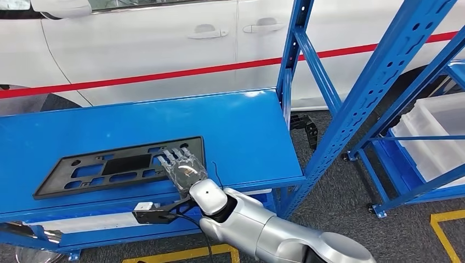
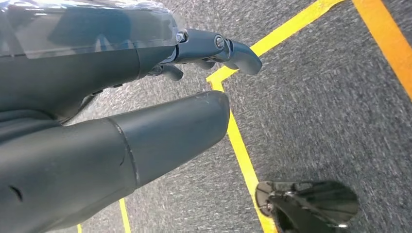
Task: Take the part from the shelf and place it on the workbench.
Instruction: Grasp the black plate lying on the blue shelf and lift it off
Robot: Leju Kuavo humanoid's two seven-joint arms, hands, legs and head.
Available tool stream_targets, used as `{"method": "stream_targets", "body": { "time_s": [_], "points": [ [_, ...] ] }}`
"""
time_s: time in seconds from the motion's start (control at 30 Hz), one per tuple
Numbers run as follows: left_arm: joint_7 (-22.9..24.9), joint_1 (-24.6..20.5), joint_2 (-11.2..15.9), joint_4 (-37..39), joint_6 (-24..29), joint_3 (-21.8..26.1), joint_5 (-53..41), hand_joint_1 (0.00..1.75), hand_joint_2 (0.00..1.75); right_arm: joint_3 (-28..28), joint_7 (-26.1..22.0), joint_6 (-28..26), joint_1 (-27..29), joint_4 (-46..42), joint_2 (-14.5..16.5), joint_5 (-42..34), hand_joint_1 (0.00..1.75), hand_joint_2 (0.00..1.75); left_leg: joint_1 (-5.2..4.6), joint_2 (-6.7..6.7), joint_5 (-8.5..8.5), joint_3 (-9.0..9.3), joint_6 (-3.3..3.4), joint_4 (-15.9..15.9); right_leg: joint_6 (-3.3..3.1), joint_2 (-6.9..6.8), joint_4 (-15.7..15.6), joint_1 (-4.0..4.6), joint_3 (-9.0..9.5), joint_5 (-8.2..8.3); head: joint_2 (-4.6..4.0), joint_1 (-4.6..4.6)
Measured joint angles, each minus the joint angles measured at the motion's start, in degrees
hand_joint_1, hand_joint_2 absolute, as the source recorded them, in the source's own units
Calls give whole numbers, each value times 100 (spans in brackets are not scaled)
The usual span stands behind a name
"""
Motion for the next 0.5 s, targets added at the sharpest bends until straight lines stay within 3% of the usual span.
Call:
{"method": "stream_targets", "body": {
  "time_s": [0.03,0.1,0.13,0.23,0.3,0.4,0.5],
  "points": [
    [9,5,2,0,-15,0,-20,0,0,-10,-15,-17,22,28,1,-6,0,175,26,2,196,38,-32,-207,24,8,20,-20,17,-32,0,-1],
    [21,4,0,3,-45,0,-71,0,0,-40,-32,-40,37,70,1,-16,0,175,66,5,646,280,-104,-930,99,19,76,-56,55,-110,0,-10],
    [23,-2,-3,8,-57,0,-86,0,0,-53,-34,-43,36,86,1,-17,0,175,63,8,736,376,-97,-1214,140,20,104,-60,55,-142,0,-29],
    [33,-12,-8,18,-80,0,-135,0,0,-64,-24,-16,54,112,-1,-15,0,175,30,-1,752,418,72,-1370,238,17,132,-33,31,-194,0,-49],
    [37,-5,-8,20,-80,1,-167,0,0,-65,7,12,58,94,-1,-5,0,175,35,-11,802,421,110,-1375,201,19,103,-28,51,-201,0,-31],
    [27,-11,-7,22,-77,1,-213,0,0,-62,68,62,54,-14,-1,0,0,175,25,-29,803,424,124,-1393,81,18,59,-26,77,-190,0,-15],
    [29,-19,-7,22,-62,0,-265,0,0,-46,100,78,61,-119,-1,-38,0,175,6,-35,784,428,170,-1393,25,14,16,-31,99,-192,0,-10]
  ]
}}
